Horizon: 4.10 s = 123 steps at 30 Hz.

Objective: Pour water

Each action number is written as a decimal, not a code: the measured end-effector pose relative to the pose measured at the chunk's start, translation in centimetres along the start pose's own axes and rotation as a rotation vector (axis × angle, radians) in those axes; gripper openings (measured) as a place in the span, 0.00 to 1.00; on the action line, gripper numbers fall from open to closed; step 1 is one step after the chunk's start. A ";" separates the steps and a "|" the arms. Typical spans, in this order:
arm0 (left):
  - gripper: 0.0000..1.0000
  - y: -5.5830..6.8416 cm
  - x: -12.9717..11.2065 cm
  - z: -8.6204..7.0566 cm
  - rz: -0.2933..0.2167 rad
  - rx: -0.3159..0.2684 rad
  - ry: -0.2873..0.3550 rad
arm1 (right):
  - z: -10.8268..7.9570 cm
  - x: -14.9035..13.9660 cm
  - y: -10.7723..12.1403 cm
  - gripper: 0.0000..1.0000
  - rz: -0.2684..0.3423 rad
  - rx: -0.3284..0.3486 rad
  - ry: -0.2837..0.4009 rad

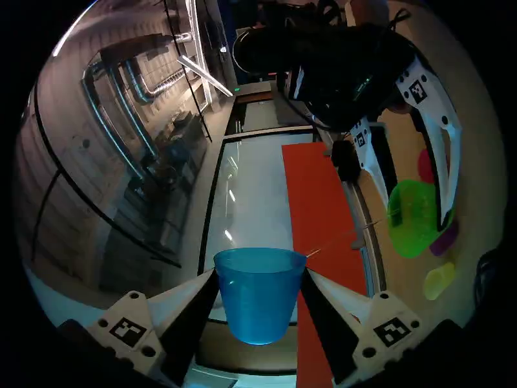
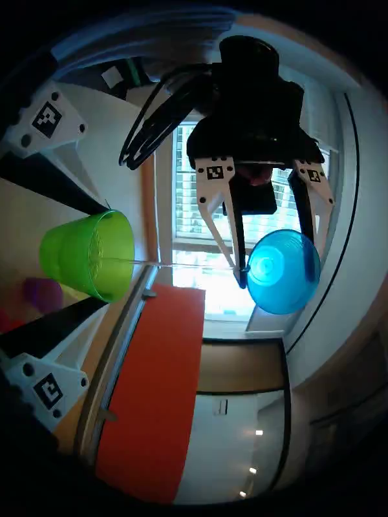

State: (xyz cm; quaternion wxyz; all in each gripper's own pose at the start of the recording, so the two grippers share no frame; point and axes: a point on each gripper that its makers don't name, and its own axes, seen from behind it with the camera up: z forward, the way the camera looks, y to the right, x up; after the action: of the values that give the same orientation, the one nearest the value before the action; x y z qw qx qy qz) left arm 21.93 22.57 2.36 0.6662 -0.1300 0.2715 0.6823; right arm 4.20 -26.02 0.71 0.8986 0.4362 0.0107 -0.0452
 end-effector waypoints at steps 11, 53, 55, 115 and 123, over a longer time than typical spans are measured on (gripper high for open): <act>0.86 -0.3 0.5 0.2 0.043 0.007 0.015 | 0.0 0.1 0.1 0.90 0.002 -0.003 0.004; 0.86 2.1 -3.7 -0.5 -1.070 -0.050 -0.052 | -0.6 0.9 0.4 0.90 0.002 -0.029 0.020; 0.86 2.4 -3.8 -0.6 -1.126 -0.062 -0.054 | -0.6 0.9 0.4 0.90 0.001 -0.031 0.020; 0.87 18.6 -4.7 -7.2 -1.634 -0.386 -0.219 | -7.3 -2.4 0.9 0.90 0.055 -0.009 -0.189; 0.87 21.9 -3.5 -8.4 -1.616 -0.454 -0.254 | -8.4 -4.3 1.0 0.90 0.059 -0.005 -0.238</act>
State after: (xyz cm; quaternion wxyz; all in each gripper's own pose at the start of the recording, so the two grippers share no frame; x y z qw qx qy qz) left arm -0.81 15.86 1.71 0.9321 -0.3371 -0.1254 0.0440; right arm 0.19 -18.50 -3.48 0.8956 0.4255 -0.1090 -0.0701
